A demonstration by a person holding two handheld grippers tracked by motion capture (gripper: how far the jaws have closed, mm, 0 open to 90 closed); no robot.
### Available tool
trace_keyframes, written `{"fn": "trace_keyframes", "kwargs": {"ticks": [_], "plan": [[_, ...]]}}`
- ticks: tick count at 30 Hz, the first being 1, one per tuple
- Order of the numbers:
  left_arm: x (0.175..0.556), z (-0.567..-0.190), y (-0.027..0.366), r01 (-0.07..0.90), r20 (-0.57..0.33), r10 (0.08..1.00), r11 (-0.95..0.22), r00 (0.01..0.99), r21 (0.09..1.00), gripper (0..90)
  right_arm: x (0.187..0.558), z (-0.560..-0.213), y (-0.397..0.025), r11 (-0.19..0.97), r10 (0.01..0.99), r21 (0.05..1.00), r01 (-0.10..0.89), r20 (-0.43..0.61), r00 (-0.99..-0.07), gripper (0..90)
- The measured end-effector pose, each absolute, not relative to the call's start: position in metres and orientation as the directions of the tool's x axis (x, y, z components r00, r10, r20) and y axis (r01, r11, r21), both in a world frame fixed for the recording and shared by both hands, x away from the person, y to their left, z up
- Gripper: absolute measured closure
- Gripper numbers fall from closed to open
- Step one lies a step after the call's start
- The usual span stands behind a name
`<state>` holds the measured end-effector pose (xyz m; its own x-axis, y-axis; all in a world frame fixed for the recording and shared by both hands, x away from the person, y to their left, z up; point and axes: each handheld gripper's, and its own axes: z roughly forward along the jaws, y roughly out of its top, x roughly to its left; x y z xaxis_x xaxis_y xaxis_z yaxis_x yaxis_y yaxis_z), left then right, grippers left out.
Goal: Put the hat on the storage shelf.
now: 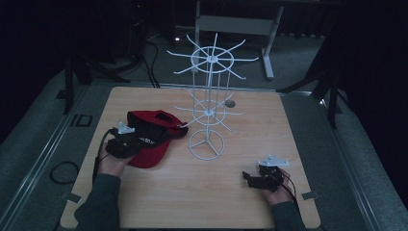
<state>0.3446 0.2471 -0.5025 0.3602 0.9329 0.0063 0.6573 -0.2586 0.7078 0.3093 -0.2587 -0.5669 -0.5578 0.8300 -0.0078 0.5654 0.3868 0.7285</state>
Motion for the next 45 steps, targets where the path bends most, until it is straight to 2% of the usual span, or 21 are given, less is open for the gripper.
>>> {"fn": "trace_keyframes", "kwargs": {"ticks": [4, 9, 11, 14, 21, 24, 28, 39, 45], "plan": [[0.346, -0.496, 0.265, 0.653, 0.026, 0.949, -0.236, 0.314, 0.72, 40.7, 0.309, -0.567, -0.259, 0.387, 0.83, 0.728, 0.566, -0.008, -0.558, 19.7], [0.357, -0.503, 0.281, 0.687, -0.009, 0.955, -0.206, 0.295, 0.697, 37.6, 0.309, -0.567, -0.259, 0.386, 0.83, 0.729, 0.566, -0.007, -0.557, 19.7], [0.361, -0.508, 0.285, 0.701, -0.039, 0.954, -0.191, 0.299, 0.687, 39.5, 0.309, -0.567, -0.259, 0.386, 0.83, 0.728, 0.566, -0.007, -0.557, 19.7], [0.365, -0.515, 0.288, 0.728, -0.076, 0.949, -0.183, 0.307, 0.661, 47.5, 0.309, -0.567, -0.259, 0.386, 0.83, 0.729, 0.565, -0.008, -0.558, 19.7], [0.36, -0.518, 0.285, 0.763, -0.098, 0.942, -0.195, 0.32, 0.616, 60.0, 0.309, -0.567, -0.259, 0.386, 0.83, 0.729, 0.565, -0.007, -0.557, 19.7], [0.357, -0.517, 0.283, 0.766, -0.116, 0.931, -0.209, 0.346, 0.608, 61.0, 0.309, -0.567, -0.259, 0.387, 0.83, 0.728, 0.566, -0.008, -0.558, 19.7], [0.354, -0.519, 0.273, 0.771, -0.2, 0.876, -0.253, 0.438, 0.584, 62.5, 0.309, -0.567, -0.259, 0.386, 0.83, 0.729, 0.566, -0.007, -0.557, 19.7], [0.367, -0.535, 0.263, 0.788, -0.307, 0.813, -0.272, 0.495, 0.552, 58.9, 0.309, -0.567, -0.259, 0.386, 0.83, 0.729, 0.566, -0.007, -0.557, 19.7], [0.37, -0.541, 0.261, 0.783, -0.328, 0.791, -0.282, 0.516, 0.554, 56.3, 0.309, -0.567, -0.259, 0.386, 0.83, 0.729, 0.565, -0.008, -0.558, 19.7]]}}
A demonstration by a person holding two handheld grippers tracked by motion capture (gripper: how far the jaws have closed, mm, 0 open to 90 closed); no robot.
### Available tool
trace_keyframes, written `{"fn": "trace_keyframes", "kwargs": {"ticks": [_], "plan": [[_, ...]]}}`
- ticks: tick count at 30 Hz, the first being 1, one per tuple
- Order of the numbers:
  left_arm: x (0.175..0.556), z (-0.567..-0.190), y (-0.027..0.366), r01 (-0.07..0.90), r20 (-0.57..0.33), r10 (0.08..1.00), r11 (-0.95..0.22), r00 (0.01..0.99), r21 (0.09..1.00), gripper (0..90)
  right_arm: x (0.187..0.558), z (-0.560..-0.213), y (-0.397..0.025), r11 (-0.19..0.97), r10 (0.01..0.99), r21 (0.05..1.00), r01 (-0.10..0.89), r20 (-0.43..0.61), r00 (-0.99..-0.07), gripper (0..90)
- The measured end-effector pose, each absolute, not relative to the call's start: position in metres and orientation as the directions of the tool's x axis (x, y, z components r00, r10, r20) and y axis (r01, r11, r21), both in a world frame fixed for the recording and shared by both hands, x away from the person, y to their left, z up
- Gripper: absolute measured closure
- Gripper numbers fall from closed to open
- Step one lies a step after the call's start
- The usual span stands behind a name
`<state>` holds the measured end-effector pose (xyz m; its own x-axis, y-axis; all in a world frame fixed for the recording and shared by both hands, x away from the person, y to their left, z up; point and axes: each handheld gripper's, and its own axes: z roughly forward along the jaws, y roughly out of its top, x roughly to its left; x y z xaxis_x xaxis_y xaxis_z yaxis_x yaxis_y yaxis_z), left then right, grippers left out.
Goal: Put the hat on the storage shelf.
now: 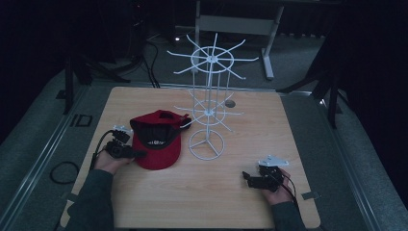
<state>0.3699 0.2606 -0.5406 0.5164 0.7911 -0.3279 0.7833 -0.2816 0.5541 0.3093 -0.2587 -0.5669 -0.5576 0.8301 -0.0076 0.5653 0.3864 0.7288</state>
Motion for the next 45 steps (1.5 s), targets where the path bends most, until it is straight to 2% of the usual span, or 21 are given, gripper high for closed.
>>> {"fn": "trace_keyframes", "kwargs": {"ticks": [5, 8, 9, 10, 12, 15, 17, 21, 22, 27, 31, 40, 45], "plan": [[0.369, -0.542, 0.259, 0.77, -0.331, 0.776, -0.29, 0.537, 0.569, 60.0, 0.309, -0.567, -0.259, 0.386, 0.83, 0.729, 0.565, -0.007, -0.558, 19.7], [0.362, -0.531, 0.255, 0.72, -0.25, 0.787, -0.321, 0.564, 0.615, 66.1, 0.309, -0.567, -0.259, 0.386, 0.83, 0.729, 0.566, -0.008, -0.557, 19.7], [0.362, -0.531, 0.255, 0.72, -0.25, 0.787, -0.321, 0.564, 0.615, 67.5, 0.309, -0.567, -0.259, 0.387, 0.83, 0.729, 0.565, -0.008, -0.558, 19.7], [0.359, -0.526, 0.254, 0.695, -0.197, 0.807, -0.322, 0.556, 0.642, 69.3, 0.309, -0.567, -0.259, 0.386, 0.83, 0.729, 0.566, -0.007, -0.557, 19.7], [0.355, -0.521, 0.256, 0.672, -0.148, 0.826, -0.324, 0.544, 0.666, 71.7, 0.309, -0.567, -0.259, 0.387, 0.83, 0.728, 0.566, -0.008, -0.558, 19.7], [0.351, -0.519, 0.258, 0.652, -0.111, 0.846, -0.31, 0.521, 0.692, 74.7, 0.309, -0.567, -0.259, 0.387, 0.83, 0.728, 0.566, -0.008, -0.558, 19.7], [0.343, -0.517, 0.262, 0.602, -0.054, 0.875, -0.284, 0.481, 0.746, 77.0, 0.309, -0.567, -0.259, 0.387, 0.83, 0.728, 0.566, -0.008, -0.558, 19.8], [0.336, -0.516, 0.264, 0.555, -0.01, 0.889, -0.276, 0.457, 0.784, 78.9, 0.309, -0.567, -0.259, 0.387, 0.83, 0.728, 0.565, -0.008, -0.558, 19.7], [0.329, -0.517, 0.265, 0.511, 0.022, 0.891, -0.28, 0.453, 0.813, 79.4, 0.309, -0.567, -0.259, 0.387, 0.83, 0.729, 0.565, -0.008, -0.558, 19.7], [0.308, -0.518, 0.262, 0.426, 0.101, 0.879, -0.322, 0.466, 0.845, 80.8, 0.309, -0.567, -0.259, 0.387, 0.83, 0.728, 0.565, -0.008, -0.558, 19.8], [0.298, -0.517, 0.264, 0.407, 0.111, 0.862, -0.343, 0.495, 0.846, 82.6, 0.309, -0.567, -0.259, 0.387, 0.83, 0.729, 0.565, -0.009, -0.558, 19.7], [0.284, -0.526, 0.282, 0.47, 0.054, 0.861, -0.328, 0.506, 0.819, 81.9, 0.309, -0.567, -0.259, 0.388, 0.83, 0.729, 0.564, -0.009, -0.558, 19.7], [0.284, -0.525, 0.281, 0.474, 0.064, 0.86, -0.34, 0.506, 0.812, 81.5, 0.309, -0.567, -0.259, 0.388, 0.83, 0.729, 0.564, -0.009, -0.558, 19.7]]}}
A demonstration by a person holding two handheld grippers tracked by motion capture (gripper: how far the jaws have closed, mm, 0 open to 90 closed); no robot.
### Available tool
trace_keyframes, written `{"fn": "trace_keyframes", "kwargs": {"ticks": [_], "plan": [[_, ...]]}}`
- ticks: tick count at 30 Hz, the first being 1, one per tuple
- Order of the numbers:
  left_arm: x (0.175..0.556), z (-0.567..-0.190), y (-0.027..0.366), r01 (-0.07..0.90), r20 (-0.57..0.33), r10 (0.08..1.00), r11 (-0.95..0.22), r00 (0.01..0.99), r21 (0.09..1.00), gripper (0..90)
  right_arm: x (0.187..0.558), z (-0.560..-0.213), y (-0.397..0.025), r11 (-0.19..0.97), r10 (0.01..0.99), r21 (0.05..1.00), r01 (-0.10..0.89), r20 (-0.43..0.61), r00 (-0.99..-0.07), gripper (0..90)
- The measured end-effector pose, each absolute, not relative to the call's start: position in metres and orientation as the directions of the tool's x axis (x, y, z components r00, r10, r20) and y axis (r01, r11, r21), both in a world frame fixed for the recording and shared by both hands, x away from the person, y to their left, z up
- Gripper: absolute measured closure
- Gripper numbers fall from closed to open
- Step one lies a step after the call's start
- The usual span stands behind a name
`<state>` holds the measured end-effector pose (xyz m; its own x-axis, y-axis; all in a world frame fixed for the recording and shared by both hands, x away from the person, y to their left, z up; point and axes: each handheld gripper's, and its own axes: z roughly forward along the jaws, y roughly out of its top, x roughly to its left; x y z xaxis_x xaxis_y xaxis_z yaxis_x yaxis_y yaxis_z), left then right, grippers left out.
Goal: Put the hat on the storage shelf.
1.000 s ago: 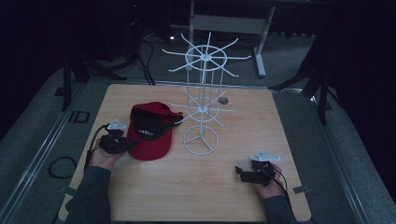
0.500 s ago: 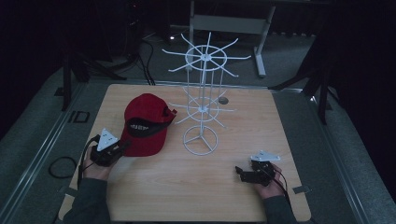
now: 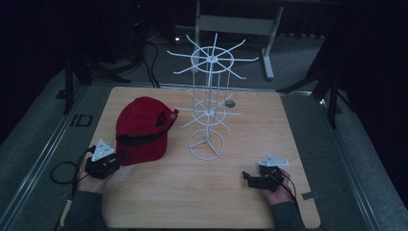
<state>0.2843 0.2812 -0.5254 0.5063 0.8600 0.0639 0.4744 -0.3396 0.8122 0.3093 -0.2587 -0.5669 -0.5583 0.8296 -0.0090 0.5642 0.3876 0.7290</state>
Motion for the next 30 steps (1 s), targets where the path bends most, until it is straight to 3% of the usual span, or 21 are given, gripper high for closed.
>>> {"fn": "trace_keyframes", "kwargs": {"ticks": [10, 21, 30], "plan": [[0.28, -0.533, 0.284, 0.49, 0.029, 0.868, -0.308, 0.496, 0.815, 79.9, 0.309, -0.567, -0.259, 0.389, 0.829, 0.729, 0.564, -0.01, -0.559, 19.7], [0.275, -0.538, 0.282, 0.512, 0.004, 0.847, -0.325, 0.531, 0.795, 85.4, 0.309, -0.567, -0.259, 0.387, 0.83, 0.729, 0.564, -0.008, -0.558, 19.7], [0.291, -0.541, 0.271, 0.544, -0.087, 0.864, -0.231, 0.495, 0.807, 85.9, 0.309, -0.567, -0.259, 0.388, 0.83, 0.728, 0.565, -0.009, -0.558, 19.8]]}}
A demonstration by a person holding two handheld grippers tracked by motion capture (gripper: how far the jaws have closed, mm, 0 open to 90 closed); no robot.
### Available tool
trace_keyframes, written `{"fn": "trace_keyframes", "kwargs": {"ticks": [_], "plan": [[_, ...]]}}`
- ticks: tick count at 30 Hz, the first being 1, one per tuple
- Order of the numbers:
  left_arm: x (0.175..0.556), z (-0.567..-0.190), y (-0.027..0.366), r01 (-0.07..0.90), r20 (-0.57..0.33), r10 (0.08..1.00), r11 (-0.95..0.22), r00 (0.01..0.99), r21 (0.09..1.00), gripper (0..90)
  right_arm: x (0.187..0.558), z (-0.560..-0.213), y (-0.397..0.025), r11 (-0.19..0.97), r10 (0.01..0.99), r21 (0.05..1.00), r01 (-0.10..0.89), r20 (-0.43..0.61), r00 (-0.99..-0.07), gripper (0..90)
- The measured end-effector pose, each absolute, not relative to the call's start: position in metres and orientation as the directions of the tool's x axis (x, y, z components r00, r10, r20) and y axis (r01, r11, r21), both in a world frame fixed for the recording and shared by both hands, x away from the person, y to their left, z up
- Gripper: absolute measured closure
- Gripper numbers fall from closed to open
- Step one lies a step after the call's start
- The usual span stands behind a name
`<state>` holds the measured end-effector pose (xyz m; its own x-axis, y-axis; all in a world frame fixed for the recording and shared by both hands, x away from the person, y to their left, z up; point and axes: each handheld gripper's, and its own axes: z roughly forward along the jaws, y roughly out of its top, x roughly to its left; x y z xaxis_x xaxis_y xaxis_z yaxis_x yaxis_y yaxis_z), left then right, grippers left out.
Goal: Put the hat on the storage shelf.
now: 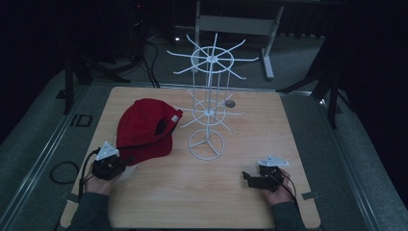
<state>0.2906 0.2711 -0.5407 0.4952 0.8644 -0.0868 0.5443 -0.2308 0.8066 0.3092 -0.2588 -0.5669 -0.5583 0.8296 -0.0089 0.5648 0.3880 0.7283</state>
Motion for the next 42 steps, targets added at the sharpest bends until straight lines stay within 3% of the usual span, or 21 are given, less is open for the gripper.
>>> {"fn": "trace_keyframes", "kwargs": {"ticks": [11, 21, 42], "plan": [[0.305, -0.529, 0.27, 0.544, -0.171, 0.895, -0.091, 0.412, 0.834, 86.2, 0.309, -0.567, -0.259, 0.387, 0.83, 0.728, 0.565, -0.008, -0.558, 19.7], [0.317, -0.494, 0.267, 0.499, -0.097, 0.926, -0.107, 0.366, 0.86, 86.1, 0.309, -0.567, -0.259, 0.386, 0.83, 0.728, 0.566, -0.008, -0.558, 19.7], [0.327, -0.442, 0.254, 0.415, -0.033, 0.963, -0.084, 0.268, 0.906, 86.1, 0.309, -0.567, -0.259, 0.386, 0.83, 0.729, 0.565, -0.008, -0.557, 19.8]]}}
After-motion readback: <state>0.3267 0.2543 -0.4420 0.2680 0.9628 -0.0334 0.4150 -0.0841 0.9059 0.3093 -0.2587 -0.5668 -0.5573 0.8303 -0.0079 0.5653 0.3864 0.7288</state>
